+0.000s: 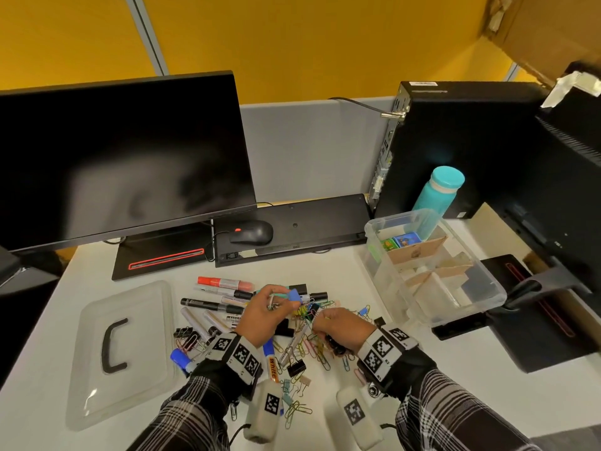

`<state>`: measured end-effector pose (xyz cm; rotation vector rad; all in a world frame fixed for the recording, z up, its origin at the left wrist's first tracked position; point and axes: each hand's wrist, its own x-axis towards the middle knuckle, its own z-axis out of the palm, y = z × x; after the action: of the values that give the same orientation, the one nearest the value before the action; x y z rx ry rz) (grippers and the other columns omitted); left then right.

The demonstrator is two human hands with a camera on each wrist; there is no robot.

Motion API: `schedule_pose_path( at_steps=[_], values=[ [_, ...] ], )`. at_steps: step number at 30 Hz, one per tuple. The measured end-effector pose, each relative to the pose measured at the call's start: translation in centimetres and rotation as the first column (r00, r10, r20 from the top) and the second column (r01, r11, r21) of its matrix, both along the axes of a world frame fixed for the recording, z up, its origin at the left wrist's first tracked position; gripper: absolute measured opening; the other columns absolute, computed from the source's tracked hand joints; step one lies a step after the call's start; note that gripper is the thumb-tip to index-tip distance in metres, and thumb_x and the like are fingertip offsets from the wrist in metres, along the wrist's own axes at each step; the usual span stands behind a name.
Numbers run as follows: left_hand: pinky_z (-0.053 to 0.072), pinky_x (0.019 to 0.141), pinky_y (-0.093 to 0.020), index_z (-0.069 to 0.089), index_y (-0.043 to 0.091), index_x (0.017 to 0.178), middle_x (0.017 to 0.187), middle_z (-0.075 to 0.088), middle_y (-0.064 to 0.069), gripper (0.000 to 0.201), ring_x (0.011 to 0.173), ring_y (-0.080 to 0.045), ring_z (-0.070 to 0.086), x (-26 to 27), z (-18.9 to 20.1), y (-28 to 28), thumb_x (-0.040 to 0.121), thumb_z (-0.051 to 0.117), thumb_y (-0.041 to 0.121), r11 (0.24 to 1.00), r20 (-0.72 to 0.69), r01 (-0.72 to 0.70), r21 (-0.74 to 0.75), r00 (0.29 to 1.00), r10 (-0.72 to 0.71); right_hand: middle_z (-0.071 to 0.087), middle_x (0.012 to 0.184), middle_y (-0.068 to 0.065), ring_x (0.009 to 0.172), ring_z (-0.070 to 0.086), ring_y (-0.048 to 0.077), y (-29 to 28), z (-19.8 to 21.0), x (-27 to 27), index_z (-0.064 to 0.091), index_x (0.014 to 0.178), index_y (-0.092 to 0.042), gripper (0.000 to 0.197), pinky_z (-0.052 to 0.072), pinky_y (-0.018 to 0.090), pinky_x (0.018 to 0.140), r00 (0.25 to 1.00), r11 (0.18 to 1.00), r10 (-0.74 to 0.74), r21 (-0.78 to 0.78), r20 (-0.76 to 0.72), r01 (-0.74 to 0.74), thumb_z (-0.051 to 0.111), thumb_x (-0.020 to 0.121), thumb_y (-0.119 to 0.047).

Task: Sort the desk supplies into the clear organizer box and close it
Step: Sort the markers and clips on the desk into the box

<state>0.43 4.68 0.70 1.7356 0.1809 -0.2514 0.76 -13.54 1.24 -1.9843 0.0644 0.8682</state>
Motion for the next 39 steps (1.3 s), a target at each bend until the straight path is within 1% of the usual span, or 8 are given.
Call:
schedule_pose_path(
  at_steps=[5, 12, 20, 23, 26, 29, 34, 39],
  values=[
    [0.04, 0.05, -0.014, 0.062, 0.018, 0.108, 0.096, 0.068, -0.002, 0.024, 0.048, 0.006, 0.052, 0.5, 0.6, 1.5, 0.085, 0.069, 0.023, 0.998, -0.051, -0.062, 0.0, 0.997, 0.062, 0.052, 0.073, -0.001, 0.062, 0.047, 0.01, -1.1, -1.3, -1.3, 0.047, 0.069, -0.017, 0.023, 0.039, 0.021, 0.058, 0.988, 0.978, 0.047, -0.209, 0.144, -0.016, 0.056, 0.088, -0.027],
    [0.036, 0.046, -0.018, 0.064, 0.014, 0.107, 0.058, 0.046, 0.006, 0.017, 0.052, -0.008, 0.04, -0.6, -0.4, 2.7, 0.089, 0.063, 0.017, 0.995, -0.183, -0.015, -0.098, 0.983, -0.004, 0.051, 0.071, -0.005, 0.074, 0.052, 0.015, -3.0, -0.7, -1.4, 0.039, 0.064, -0.024, 0.034, 0.043, 0.028, 0.067, 0.937, 0.892, 0.21, -0.446, 0.281, -0.067, 0.061, 0.087, -0.037],
    [0.042, 0.049, -0.022, 0.055, 0.008, 0.107, 0.082, 0.063, -0.004, 0.016, 0.056, -0.01, 0.051, -1.2, -0.9, 3.0, 0.094, 0.055, 0.018, 0.996, -0.211, 0.001, -0.085, 0.977, -0.019, 0.059, 0.063, -0.006, 0.063, 0.059, 0.002, -6.2, 6.6, -0.5, 0.05, 0.07, -0.013, 0.027, 0.049, 0.023, 0.061, 0.759, 0.962, -0.139, -0.094, 0.636, 0.255, 0.055, 0.093, -0.026],
    [0.041, 0.046, -0.02, 0.054, 0.006, 0.107, 0.089, 0.065, -0.007, 0.015, 0.055, -0.011, 0.051, -1.0, -0.8, 2.5, 0.097, 0.051, 0.016, 0.995, -0.208, -0.004, -0.095, 0.978, -0.016, 0.062, 0.076, 0.009, 0.068, 0.058, 0.022, -8.8, 8.7, 2.2, 0.054, 0.082, -0.01, 0.024, 0.049, 0.035, 0.065, 0.634, 0.842, -0.352, -0.062, 0.689, 0.536, 0.046, 0.096, -0.029],
    [0.043, 0.045, -0.021, 0.051, 0.005, 0.106, 0.087, 0.067, -0.008, 0.013, 0.052, -0.011, 0.053, -0.7, -0.5, 1.5, 0.097, 0.049, 0.015, 0.994, -0.193, 0.034, -0.099, 0.98, -0.053, 0.06, 0.101, 0.018, 0.088, 0.054, 0.03, -12.4, 8.4, 5.4, 0.055, 0.103, -0.003, 0.03, 0.042, 0.036, 0.077, 0.698, 0.734, -0.463, -0.205, 0.546, 0.648, 0.044, 0.096, -0.03],
    [0.043, 0.043, -0.021, 0.049, 0.01, 0.104, 0.084, 0.069, -0.007, 0.008, 0.05, -0.012, 0.052, -0.8, -0.2, 0.4, 0.098, 0.048, 0.016, 0.992, -0.169, 0.096, -0.082, 0.98, -0.109, 0.06, 0.111, 0.022, 0.102, 0.056, 0.036, -13.9, 7.7, 6.0, 0.055, 0.113, -0.001, 0.031, 0.044, 0.038, 0.087, 0.803, 0.752, -0.394, -0.344, 0.447, 0.561, 0.044, 0.095, -0.024],
    [0.04, 0.045, -0.023, 0.048, 0.016, 0.113, 0.081, 0.064, -0.003, 0.015, 0.048, -0.01, 0.048, -1.4, -0.7, -0.9, 0.099, 0.043, 0.014, 0.982, -0.159, 0.189, -0.013, 0.969, -0.189, 0.055, 0.08, 0.011, 0.08, 0.054, 0.028, -13.1, 6.2, 2.7, 0.05, 0.087, -0.006, 0.019, 0.031, 0.029, 0.063, 0.885, 0.826, -0.157, -0.433, 0.439, 0.362, 0.041, 0.098, -0.019],
    [0.047, 0.053, -0.028, 0.053, 0.021, 0.11, 0.082, 0.066, -0.007, 0.014, 0.054, -0.014, 0.051, -1.8, -1.2, -2.2, 0.1, 0.043, 0.018, 0.95, -0.157, 0.284, 0.129, 0.952, -0.264, 0.066, 0.091, 0.018, 0.073, 0.051, 0.025, -14.8, 4.9, 1.2, 0.06, 0.092, -0.005, 0.027, 0.036, 0.03, 0.067, 0.853, 0.819, -0.078, -0.455, 0.515, 0.35, 0.037, 0.098, -0.018]
  ],
)
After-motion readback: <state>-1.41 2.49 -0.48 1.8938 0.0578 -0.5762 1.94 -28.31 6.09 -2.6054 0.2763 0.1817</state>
